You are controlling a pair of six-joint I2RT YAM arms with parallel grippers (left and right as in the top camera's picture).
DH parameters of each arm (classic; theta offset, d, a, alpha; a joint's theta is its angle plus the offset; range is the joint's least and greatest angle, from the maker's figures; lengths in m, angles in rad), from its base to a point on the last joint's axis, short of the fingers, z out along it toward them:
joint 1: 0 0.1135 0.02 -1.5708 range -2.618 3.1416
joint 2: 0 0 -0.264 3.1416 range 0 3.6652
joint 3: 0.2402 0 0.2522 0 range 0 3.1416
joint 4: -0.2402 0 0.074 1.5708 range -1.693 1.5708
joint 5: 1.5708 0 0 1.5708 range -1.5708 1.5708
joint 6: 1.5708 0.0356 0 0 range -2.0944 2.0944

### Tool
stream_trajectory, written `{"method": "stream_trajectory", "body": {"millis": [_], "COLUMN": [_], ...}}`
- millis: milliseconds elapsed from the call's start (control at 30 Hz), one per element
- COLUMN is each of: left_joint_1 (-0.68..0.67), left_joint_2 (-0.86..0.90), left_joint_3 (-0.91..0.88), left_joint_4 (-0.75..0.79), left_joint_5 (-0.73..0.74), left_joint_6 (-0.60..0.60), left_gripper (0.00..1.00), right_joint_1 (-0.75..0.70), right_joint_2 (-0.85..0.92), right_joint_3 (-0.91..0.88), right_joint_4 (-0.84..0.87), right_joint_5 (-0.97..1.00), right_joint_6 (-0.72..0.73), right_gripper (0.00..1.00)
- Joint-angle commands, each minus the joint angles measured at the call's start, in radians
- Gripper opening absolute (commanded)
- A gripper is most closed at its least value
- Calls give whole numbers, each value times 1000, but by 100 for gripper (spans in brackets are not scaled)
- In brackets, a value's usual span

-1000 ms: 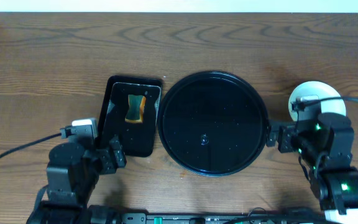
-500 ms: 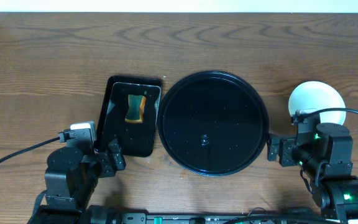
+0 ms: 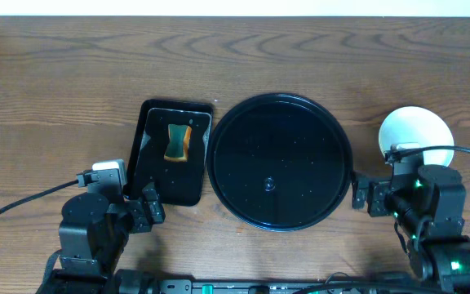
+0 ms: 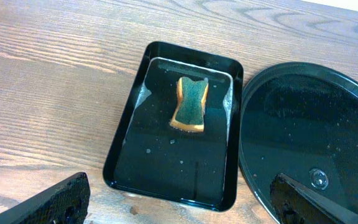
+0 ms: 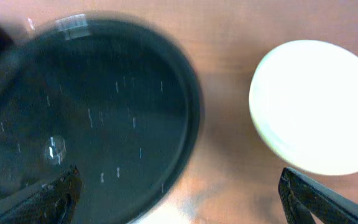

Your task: Clean dirty plates on tray and stack at the side

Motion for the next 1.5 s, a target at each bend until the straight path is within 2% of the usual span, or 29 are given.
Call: {"method": "stream_trajectory", "body": {"millis": [0,233,433,600,767,967,1467], "left_joint_1": [6,6,6,6,6,6,6], "left_joint_2": [-4,-4,-4,-4,-4,-4,-4], "left_joint_3": [-8,-7,-8,-8,-7,-8,-7], "left_joint_4": [0,0,0,0,0,0,0], "left_joint_5": [-8,-8,-8,-8,-8,-8,-8], "left_joint_6": [-1,-1,-1,-1,-1,0,-1], "left_gripper": [93,93,93,93,93,93,94], "right_joint_1": [-1,-2,-4,-27,-37,-37,-37], "right_joint_2": [-96,-357,-532,-605,-652,-652,-650], "right_joint_3": [-55,-308,-504,-628,-721,-720,-720], "right_joint_4": [119,499,731,869,884,705,710], "right_joint_5": [11,-2,-2,-2,-2,-17,-20], "right_joint_6": [-5,-19,-19,-19,-22,-76,-63], "right_gripper": [99,99,99,99,99,99,99]}}
